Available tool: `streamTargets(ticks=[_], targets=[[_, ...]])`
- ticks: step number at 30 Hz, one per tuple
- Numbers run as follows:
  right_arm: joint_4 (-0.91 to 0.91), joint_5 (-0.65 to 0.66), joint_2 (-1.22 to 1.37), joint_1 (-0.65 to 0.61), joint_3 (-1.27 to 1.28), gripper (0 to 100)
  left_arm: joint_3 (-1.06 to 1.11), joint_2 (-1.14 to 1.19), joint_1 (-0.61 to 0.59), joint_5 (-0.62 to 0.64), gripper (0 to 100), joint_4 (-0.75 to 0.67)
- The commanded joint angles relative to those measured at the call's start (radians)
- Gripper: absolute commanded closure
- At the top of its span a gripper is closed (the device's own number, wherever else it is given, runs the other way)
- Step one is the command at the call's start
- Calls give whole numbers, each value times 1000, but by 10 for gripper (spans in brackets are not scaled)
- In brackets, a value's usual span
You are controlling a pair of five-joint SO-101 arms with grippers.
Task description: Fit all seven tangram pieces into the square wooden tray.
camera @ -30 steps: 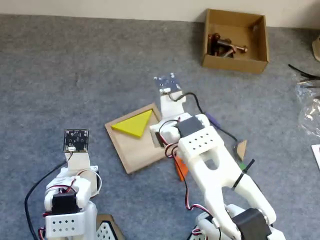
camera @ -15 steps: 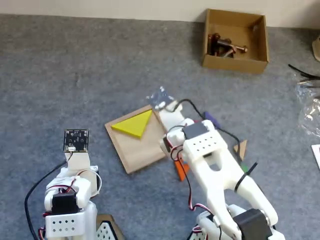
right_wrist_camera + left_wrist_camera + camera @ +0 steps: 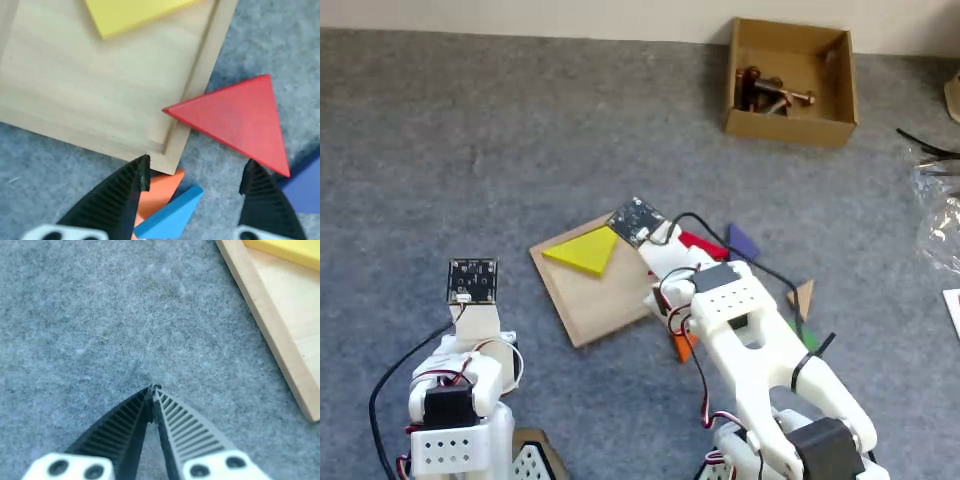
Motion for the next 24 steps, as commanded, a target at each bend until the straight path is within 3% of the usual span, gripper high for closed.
streamTargets(ticks=[1,11,24], targets=[[-22,15,-50,10,-16,721,21,7,-8,3,995,8],[-30,245,-41,-12,-16,721,21,7,-8,3,995,8],[-231,250,-39,-22,56,722,21,7,-8,3,995,8]])
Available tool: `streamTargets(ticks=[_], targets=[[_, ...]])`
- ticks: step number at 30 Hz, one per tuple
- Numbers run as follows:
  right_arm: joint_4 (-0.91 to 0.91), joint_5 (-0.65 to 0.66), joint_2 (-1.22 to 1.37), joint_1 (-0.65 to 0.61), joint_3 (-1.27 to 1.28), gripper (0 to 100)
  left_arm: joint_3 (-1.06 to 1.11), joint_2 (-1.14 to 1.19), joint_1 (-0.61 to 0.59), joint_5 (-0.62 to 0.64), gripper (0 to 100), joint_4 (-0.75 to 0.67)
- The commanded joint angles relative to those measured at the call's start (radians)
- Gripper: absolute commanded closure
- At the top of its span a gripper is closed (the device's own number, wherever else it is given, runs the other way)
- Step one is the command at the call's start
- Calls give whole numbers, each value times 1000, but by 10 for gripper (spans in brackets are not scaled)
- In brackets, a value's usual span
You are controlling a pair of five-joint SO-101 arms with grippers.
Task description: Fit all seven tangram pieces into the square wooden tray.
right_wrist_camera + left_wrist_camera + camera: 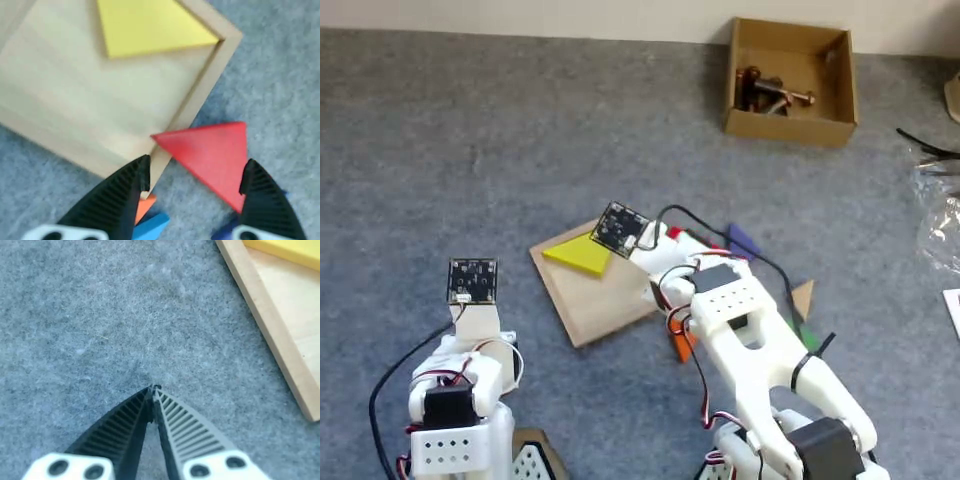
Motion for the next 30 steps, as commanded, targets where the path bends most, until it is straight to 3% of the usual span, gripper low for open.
streamTargets(ticks=[1,10,16,30], targets=[[-107,11,-39,-19,62,723,21,7,-8,3,995,8],[-285,8,-39,33,165,725,21,7,-8,3,995,8],[-364,12,-39,41,211,807,21,7,-8,3,995,8],[-384,9,-48,41,234,812,21,7,-8,3,995,8]])
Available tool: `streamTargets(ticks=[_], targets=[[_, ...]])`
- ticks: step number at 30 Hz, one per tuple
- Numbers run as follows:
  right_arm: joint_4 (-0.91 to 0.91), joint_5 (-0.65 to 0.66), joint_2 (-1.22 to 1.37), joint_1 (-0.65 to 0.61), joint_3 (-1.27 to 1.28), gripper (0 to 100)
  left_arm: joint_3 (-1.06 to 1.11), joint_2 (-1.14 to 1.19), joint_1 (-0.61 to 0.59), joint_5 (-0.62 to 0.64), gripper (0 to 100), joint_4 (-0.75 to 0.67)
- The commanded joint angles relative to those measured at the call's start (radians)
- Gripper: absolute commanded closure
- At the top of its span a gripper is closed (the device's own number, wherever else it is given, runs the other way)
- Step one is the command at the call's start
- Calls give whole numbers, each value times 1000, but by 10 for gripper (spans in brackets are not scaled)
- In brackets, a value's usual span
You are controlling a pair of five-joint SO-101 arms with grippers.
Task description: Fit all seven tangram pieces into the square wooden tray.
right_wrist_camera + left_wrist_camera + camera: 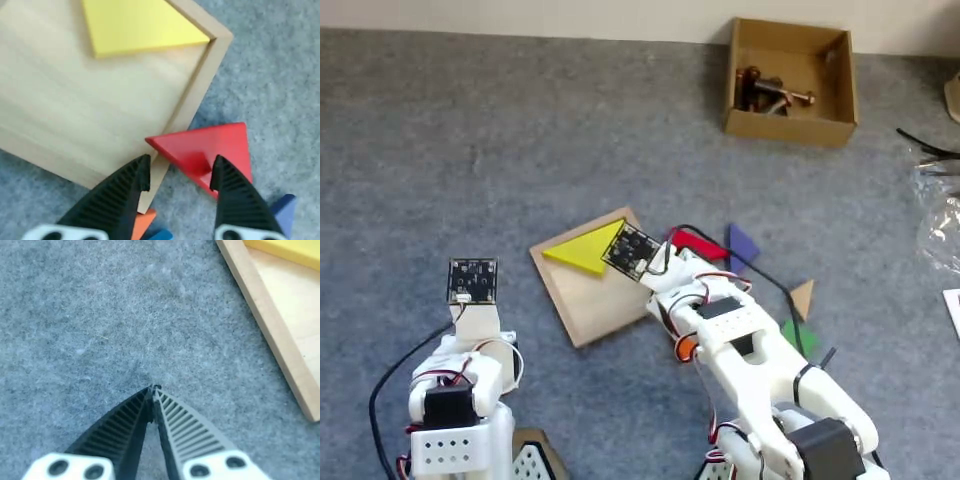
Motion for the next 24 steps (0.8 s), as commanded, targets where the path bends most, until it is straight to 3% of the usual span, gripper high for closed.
streamTargets(ticks=[1,7,24], targets=[[-25,9,-48,12,-4,812,21,7,-8,3,995,8],[-25,12,-48,-5,-2,867,21,7,-8,3,995,8],[-25,12,-50,-19,-2,872,21,7,-8,3,995,8]])
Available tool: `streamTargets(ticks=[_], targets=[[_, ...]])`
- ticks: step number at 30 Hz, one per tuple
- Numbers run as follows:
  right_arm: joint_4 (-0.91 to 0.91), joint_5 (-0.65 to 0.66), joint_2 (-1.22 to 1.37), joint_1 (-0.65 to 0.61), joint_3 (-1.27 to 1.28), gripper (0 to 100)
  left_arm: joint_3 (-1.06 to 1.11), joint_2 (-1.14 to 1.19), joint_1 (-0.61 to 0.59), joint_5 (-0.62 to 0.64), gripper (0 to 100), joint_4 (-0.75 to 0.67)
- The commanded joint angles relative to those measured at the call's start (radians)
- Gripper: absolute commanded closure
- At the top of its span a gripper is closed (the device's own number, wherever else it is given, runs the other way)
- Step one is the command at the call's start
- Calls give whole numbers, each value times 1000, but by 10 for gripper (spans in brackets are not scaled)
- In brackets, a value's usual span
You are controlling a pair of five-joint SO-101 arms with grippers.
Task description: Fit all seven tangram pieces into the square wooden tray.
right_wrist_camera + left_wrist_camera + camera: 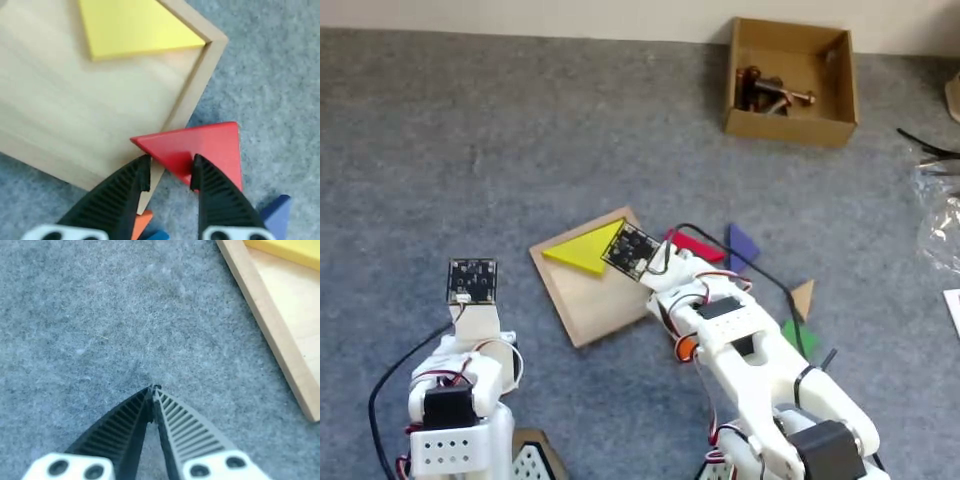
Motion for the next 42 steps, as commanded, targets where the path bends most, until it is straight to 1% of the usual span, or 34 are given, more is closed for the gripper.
streamTargets(ticks=[1,9,15,22,26,33,38,42], targets=[[-25,11,-42,-18,-1,872,21,7,-8,3,995,8],[-22,8,-36,-124,-2,872,21,7,-8,3,995,8],[-19,8,-31,-163,-2,872,21,7,-8,3,995,8],[-19,6,-30,-180,-2,872,21,7,-8,3,995,8],[-19,-63,-30,-213,-2,872,21,7,-8,3,995,8],[-12,-71,-30,-277,-2,872,21,7,-8,3,995,8],[77,-77,-30,-323,-10,872,21,7,-8,3,995,8],[87,-144,-39,-360,-10,872,21,7,-8,3,995,8]])
